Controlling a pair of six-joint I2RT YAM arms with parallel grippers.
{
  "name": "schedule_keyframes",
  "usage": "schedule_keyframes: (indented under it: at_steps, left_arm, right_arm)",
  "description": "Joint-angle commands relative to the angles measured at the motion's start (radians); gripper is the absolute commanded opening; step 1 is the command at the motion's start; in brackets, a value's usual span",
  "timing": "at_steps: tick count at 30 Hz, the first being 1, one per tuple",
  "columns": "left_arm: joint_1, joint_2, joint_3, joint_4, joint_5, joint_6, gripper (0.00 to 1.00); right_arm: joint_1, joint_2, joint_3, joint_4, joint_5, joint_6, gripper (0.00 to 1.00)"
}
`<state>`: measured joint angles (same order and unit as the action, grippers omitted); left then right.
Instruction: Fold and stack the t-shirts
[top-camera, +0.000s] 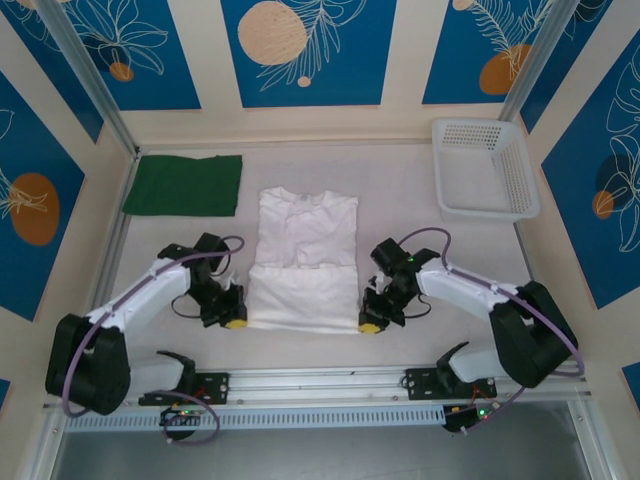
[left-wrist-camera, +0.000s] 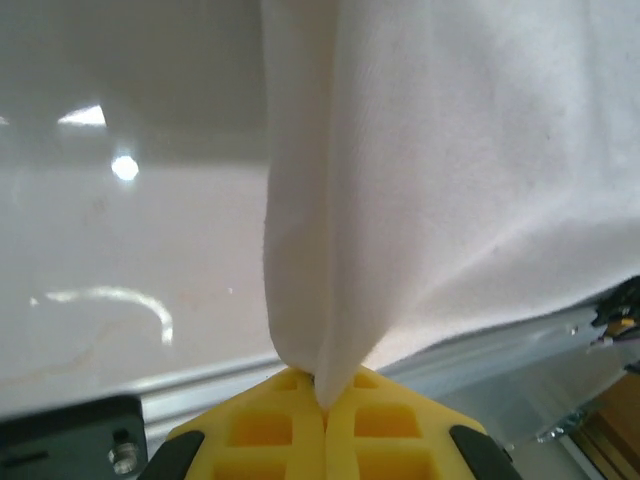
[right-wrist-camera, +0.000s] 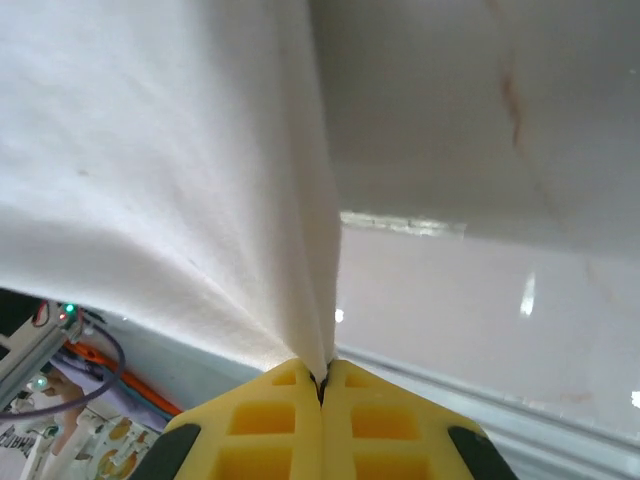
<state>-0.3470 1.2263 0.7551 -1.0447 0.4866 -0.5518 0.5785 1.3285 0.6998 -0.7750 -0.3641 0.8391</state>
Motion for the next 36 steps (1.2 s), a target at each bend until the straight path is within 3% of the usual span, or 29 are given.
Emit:
schedule_keyframes:
  at_steps: [1,6,12,22,33,34,35,36]
  left_arm:
    - [-0.012,-0.079,0.041,-0.102,0.027,-0.035,0.0]
    - [-0.011,-0.073,0.225,-0.095,0.02,-0.03,0.0]
    - [0.018,0.08,0.511,-0.053,0.009,-0.017,0.0]
    - [0.143,0.447,0.823,0.084,0.04,-0.082,0.0]
    - [0.225,0.976,1.335,0.022,-0.03,-0.13,0.0]
    - [0.229,1.027,1.395,0.02,-0.038,-0.146,0.06]
    - [0.232,1.077,1.452,0.021,-0.042,-0.164,0.21]
    - [0.236,1.128,1.505,0.011,-0.044,-0.183,0.27]
  right_arm:
    - [0.002,-0.12,0.007,-0.12,-0.012,0.057,0.0]
    - [-0.054,-0.243,0.108,-0.187,0.006,0.017,0.0]
    - [-0.212,-0.128,0.307,-0.19,-0.027,-0.055,0.0]
    - [-0.314,0.429,0.845,-0.229,-0.028,-0.045,0.0]
    - [-0.394,1.052,1.535,-0.379,-0.085,0.035,0.0]
    - [-0.399,1.127,1.629,-0.381,-0.114,0.05,0.02]
    - [-0.403,1.195,1.716,-0.403,-0.125,0.073,0.05]
    - [-0.412,1.255,1.798,-0.425,-0.14,0.109,0.11]
